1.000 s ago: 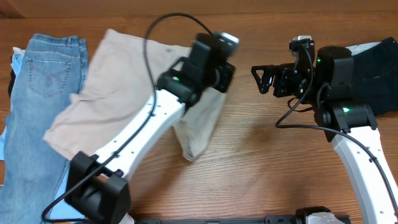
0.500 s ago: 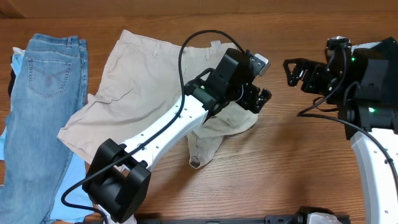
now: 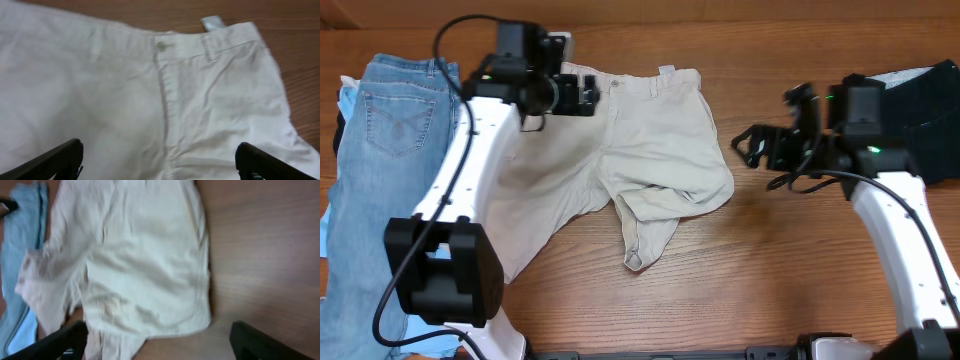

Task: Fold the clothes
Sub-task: 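Drag the beige shorts with the left gripper onto the open table, then grasp the right leg of the shorts with the right gripper, pull rightward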

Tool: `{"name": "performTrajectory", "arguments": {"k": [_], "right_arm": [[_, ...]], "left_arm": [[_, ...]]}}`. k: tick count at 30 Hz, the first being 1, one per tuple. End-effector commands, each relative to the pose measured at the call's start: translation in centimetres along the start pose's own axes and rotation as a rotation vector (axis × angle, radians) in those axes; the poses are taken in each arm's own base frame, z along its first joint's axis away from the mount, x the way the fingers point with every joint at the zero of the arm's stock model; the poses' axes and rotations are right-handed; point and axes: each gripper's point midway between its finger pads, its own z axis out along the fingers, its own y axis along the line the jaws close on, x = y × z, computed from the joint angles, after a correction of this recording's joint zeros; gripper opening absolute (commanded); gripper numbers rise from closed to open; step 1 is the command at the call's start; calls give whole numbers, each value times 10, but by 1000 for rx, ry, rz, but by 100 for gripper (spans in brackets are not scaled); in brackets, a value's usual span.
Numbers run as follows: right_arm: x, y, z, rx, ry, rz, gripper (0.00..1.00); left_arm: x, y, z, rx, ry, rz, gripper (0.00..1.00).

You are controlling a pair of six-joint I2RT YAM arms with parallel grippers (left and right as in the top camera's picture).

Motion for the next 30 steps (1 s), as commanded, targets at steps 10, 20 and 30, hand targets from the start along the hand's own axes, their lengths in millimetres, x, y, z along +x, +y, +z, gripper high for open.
{"name": "performTrajectory", "arguments": {"k": [10,20,30], "right_arm": [[88,73,68,159,209,6,64],[130,49,149,341,302,-82,74],[117,24,125,395,297,41,4]], "left_arm": [[-8,50,-12,-92,-25,-13,100],[-4,50,-12,-91,-8,-19,100],[-4,50,-12,-92,-8,-19,100]]}}
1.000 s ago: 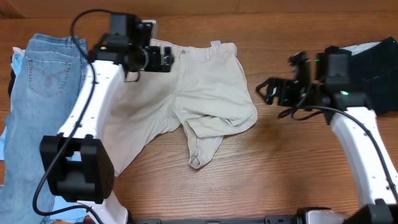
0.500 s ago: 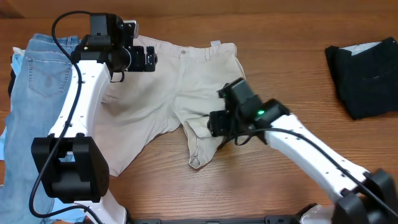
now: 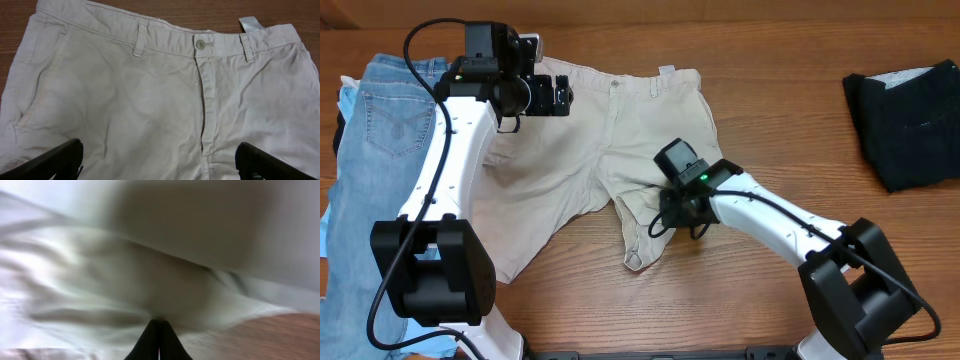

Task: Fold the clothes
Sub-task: 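Grasp the right leg of the shorts with the right gripper, pull rightward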

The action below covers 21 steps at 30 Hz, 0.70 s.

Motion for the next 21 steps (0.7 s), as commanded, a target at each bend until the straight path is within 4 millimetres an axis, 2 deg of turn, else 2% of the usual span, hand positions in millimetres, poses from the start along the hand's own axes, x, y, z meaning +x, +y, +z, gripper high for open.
{"name": "performTrajectory", "arguments": {"k": [1,3,4,6,11,14,18,19,21], "right_arm": [[-14,-18,-24,-31,-39,103,4],[-18,-16,-33,-96,-38,118,4],[-17,-11,-35,-136,-23,123,20],[-12,2,-36,-199,8,113,42],[-4,21,-26,-170,-10,-18,75],[-3,25,-15,-150,-11,-76,80],[-8,32,7,-152,-17,-170,80],[-9,32,12,-150,-16,-180,76],[-12,30,14,-135,-30,-182,59]], "left_arm": [[-5,4,-1,-9,-10,13,100],[-5,4,-1,-9,-10,13,100],[-6,4,-1,-9,-11,13,100],[-6,4,-1,-9,-11,13,100],[-5,4,-1,-9,-8,12,100],[-4,4,-1,-9,-4,11,100],[-4,4,-1,-9,-3,11,100],[-4,4,-1,-9,-3,11,100],[-4,4,-1,-9,-2,11,100]]}}
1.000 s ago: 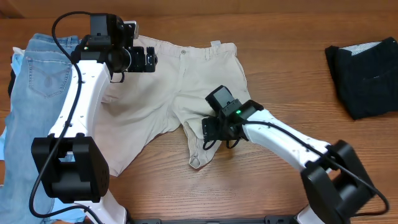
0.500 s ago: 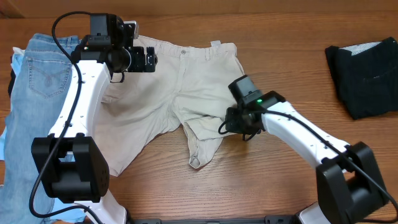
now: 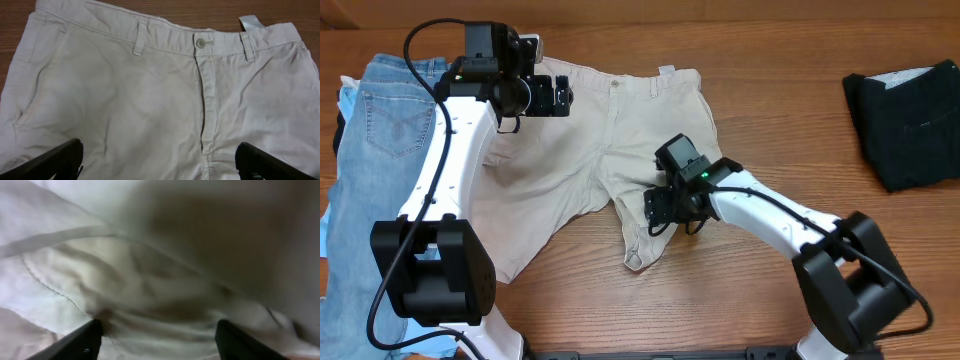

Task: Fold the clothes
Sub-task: 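Grasp the right leg of the shorts with the right gripper, pull rightward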

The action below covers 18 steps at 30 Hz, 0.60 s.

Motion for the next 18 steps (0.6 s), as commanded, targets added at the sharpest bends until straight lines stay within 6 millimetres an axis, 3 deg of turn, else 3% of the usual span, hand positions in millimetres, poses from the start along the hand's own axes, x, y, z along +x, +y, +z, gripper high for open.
{"name": "performTrajectory", "arguments": {"k": [1,2,3,4,8,12,14,15,18], "right_arm": [[-5,-4,5,33,-21,-50,49],[-6,-5,5,36,-25,-51,35],[-7,-7,5,42,-28,-47,15],[-7,-9,4,45,-25,-40,4],[-6,-25,-22,68,-3,27,4],[-9,-45,-80,70,-58,138,4],[-9,-65,-106,79,-87,204,4],[-8,-84,-121,91,-102,267,4],[2,-132,-136,130,-84,430,4]], "left_arm": [[-5,4,-1,-9,-7,12,100],[-5,4,-1,-9,-7,12,100],[-4,4,-1,-9,-5,12,100],[-4,4,-1,-9,-5,11,100],[-4,4,-1,-9,-5,12,100],[-4,4,-1,-9,-5,12,100],[-4,4,-1,-9,-5,12,100],[-4,4,-1,-9,-5,12,100],[-4,4,-1,-11,-6,13,100]]}}
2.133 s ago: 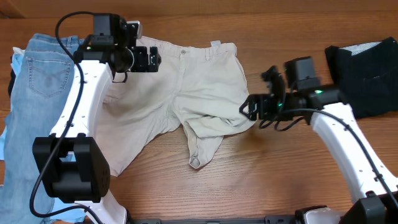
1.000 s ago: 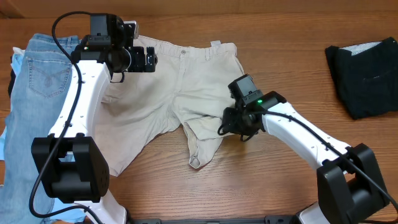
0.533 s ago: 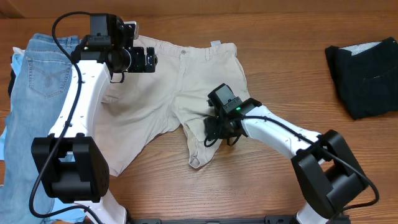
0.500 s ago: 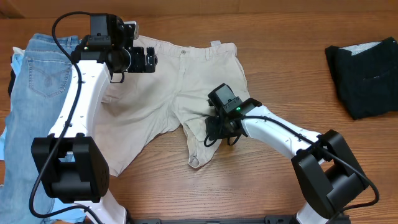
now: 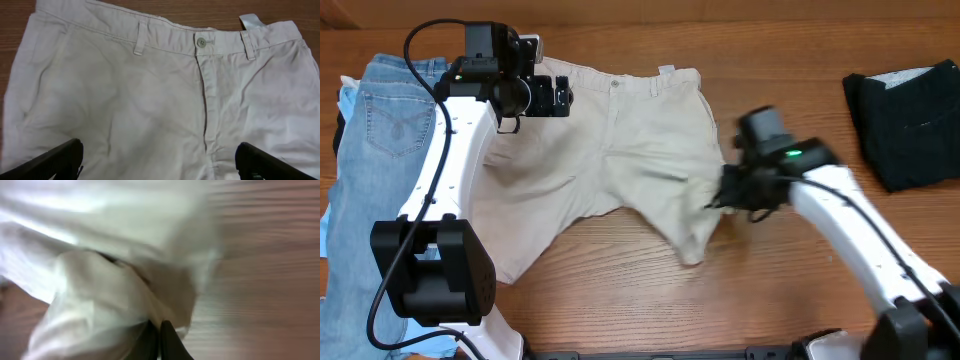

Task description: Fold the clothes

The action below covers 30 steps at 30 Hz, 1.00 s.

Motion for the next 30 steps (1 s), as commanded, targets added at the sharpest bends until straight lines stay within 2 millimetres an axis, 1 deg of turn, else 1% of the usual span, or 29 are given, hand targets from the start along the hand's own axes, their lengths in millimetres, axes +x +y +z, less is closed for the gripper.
{"name": "performTrajectory", "arguments": {"k": [1,2,4,5,6,8,10,11,13,14,15,16,17,18,19,20,21,22,23,25,26,29,30], "right_arm": [[-14,-50,-14,50,-15,173,4],[-13,-64,-15,56,-3,223,4],[-8,-83,-13,69,15,283,4],[-5,-90,-11,74,24,304,7],[-4,-91,-11,72,31,305,21],[-1,-84,-12,34,49,239,36],[-3,-74,-17,-18,49,188,43],[-7,-67,-23,-52,32,160,47],[-23,-59,-39,-83,-48,114,57],[-41,-44,-49,-141,-137,41,67],[-49,-32,-51,-185,-172,-8,70],[-62,-15,-49,-218,-219,-64,69],[-67,-7,-44,-224,-228,-91,66],[-70,4,-35,-234,-227,-122,60],[-72,17,-19,-242,-210,-150,52],[-73,26,-4,-246,-189,-167,42],[-74,31,7,-248,-174,-175,37],[-74,34,18,-249,-157,-175,26],[-70,39,40,-241,-115,-188,15],[-62,43,69,-222,-55,-202,4],[-57,45,82,-216,-24,-208,4],[-47,47,99,-203,20,-212,4],[-46,44,105,-176,26,-208,4]], "left_arm": [[-5,5,-1,-17,-8,14,100],[-5,7,-1,-28,-8,13,100],[-5,8,-1,-35,-9,13,100],[-5,8,-1,-35,-9,13,100],[-5,8,-1,-35,-9,13,100],[-5,8,-1,-35,-9,14,100],[-6,8,-1,-35,-10,14,100],[-6,8,-1,-34,-12,14,100],[-8,8,-1,-34,-19,15,100],[-9,8,-1,-33,-25,17,100],[-10,8,-1,-33,-28,17,100],[-10,8,-1,-33,-30,18,100],[-10,7,-1,-30,-30,18,100],[-10,7,-1,-28,-30,9,100],[-11,7,-1,-28,-31,2,100],[-11,6,-2,-22,-32,3,100],[-11,6,-2,-22,-31,3,100],[-10,6,-2,-23,-29,3,100],[-9,7,-2,-27,-26,2,100],[-9,8,-2,-32,-26,9,100],[-9,8,-2,-32,-26,9,100],[-9,8,-2,-32,-26,9,100],[-9,8,-2,-32,-26,8,100]]}}
